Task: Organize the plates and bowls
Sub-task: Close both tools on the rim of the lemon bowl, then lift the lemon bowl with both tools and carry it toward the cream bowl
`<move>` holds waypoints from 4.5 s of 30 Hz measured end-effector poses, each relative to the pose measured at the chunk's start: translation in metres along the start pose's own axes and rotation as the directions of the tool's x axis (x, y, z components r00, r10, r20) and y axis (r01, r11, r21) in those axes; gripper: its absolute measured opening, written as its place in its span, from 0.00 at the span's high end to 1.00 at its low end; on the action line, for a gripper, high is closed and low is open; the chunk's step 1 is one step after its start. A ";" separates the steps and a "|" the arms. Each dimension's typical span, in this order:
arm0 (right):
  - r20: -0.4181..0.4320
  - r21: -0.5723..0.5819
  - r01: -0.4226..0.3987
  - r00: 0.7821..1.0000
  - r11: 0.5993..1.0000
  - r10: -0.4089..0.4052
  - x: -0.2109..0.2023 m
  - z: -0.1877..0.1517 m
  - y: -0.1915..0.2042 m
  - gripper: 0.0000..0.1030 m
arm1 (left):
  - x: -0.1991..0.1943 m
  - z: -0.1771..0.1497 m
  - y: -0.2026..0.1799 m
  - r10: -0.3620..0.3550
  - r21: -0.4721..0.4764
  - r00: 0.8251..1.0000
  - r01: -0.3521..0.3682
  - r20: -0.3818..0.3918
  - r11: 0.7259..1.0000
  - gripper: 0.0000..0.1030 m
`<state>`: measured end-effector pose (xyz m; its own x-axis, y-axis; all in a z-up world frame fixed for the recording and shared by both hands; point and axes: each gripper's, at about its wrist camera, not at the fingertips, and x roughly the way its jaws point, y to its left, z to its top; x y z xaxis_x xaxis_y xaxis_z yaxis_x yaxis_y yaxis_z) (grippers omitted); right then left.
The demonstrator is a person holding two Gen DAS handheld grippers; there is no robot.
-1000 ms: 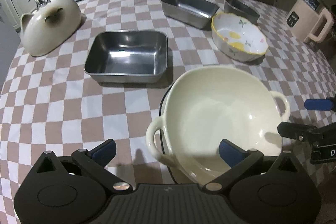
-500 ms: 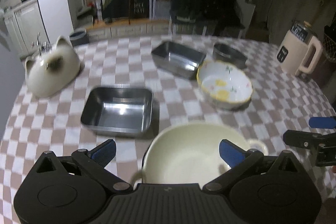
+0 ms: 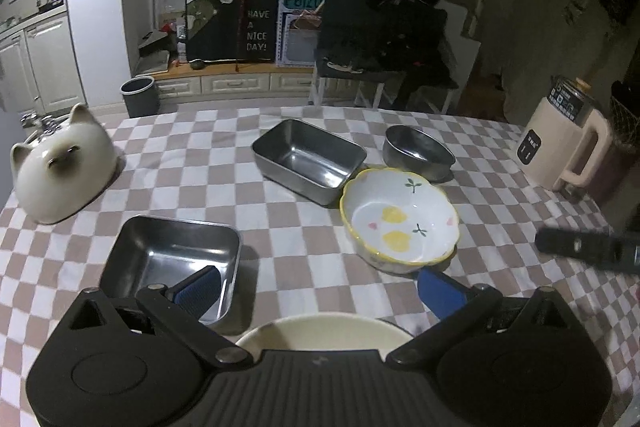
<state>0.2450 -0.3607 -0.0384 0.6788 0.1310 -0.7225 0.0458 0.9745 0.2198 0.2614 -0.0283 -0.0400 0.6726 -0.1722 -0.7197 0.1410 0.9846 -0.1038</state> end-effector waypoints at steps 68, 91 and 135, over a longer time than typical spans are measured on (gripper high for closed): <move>-0.207 -0.033 -0.017 0.978 0.999 0.010 0.151 0.036 -0.014 0.89 | 0.160 0.033 -0.014 -0.122 -0.052 0.971 0.113 -0.204 0.992 0.87; -0.026 -0.001 -0.124 0.992 0.992 0.124 0.029 0.022 0.002 0.89 | 0.014 0.021 -0.014 -0.136 -0.067 0.991 0.135 -0.008 0.989 0.88; -0.275 -0.205 -0.223 0.948 0.953 0.163 0.037 -0.044 0.084 0.90 | -0.032 -0.058 0.083 -0.047 -0.171 0.991 0.026 -0.122 0.985 0.88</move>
<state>0.2417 -0.2665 -0.0750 0.4489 0.3327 -0.8293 -0.2577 0.9369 0.2364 0.2092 0.0607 -0.0655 0.5719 -0.2133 -0.7921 0.0319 0.9707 -0.2383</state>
